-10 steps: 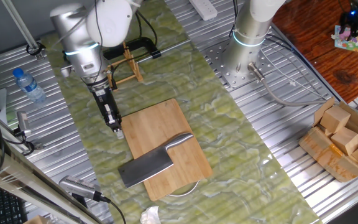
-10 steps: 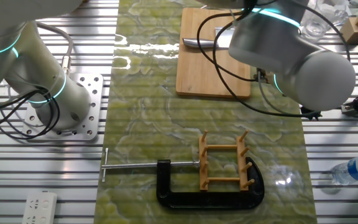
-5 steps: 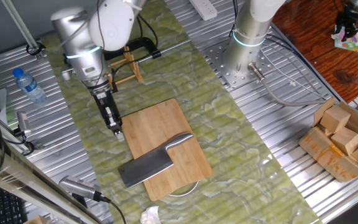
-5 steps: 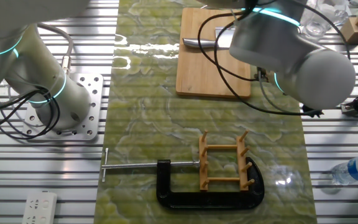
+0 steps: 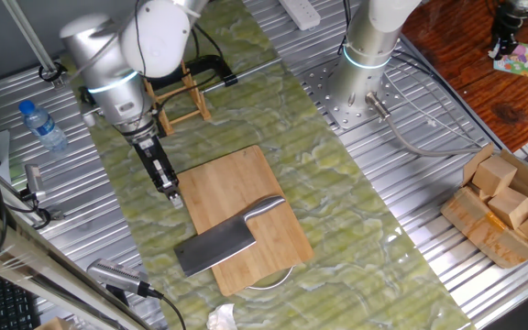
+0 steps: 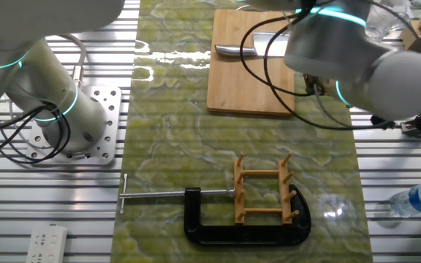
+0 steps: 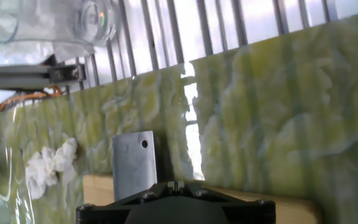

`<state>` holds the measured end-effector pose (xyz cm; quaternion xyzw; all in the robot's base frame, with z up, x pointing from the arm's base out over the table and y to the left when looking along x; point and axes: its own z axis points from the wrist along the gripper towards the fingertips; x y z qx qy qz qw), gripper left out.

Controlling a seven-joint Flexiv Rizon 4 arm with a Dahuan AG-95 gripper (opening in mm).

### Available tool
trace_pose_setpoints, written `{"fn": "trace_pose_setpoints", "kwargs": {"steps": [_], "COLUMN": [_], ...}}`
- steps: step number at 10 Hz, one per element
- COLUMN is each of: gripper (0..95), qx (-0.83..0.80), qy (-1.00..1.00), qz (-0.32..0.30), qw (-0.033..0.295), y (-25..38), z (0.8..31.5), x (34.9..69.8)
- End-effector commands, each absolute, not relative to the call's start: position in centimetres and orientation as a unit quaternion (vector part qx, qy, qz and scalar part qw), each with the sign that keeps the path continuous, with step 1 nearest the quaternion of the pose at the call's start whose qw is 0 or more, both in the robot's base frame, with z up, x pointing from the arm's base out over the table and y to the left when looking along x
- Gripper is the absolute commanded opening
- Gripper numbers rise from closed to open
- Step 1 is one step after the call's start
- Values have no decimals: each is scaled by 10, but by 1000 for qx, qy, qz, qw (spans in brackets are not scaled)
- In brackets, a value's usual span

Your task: Put the knife on the knife rack

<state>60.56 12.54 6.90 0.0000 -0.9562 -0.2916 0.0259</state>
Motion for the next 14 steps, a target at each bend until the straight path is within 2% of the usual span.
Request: {"fn": "trace_pose_setpoints", "kwargs": {"steps": [1,6,7,14], "gripper": [0,0,190,190], "qx": [-19,-25,-29,-25], "qy": [-958,-940,-934,-932], "qz": [-287,-339,-355,-361], "qw": [24,22,23,23], "y": [124,131,137,158], "z": [69,57,50,35], "x": [605,614,619,634]}}
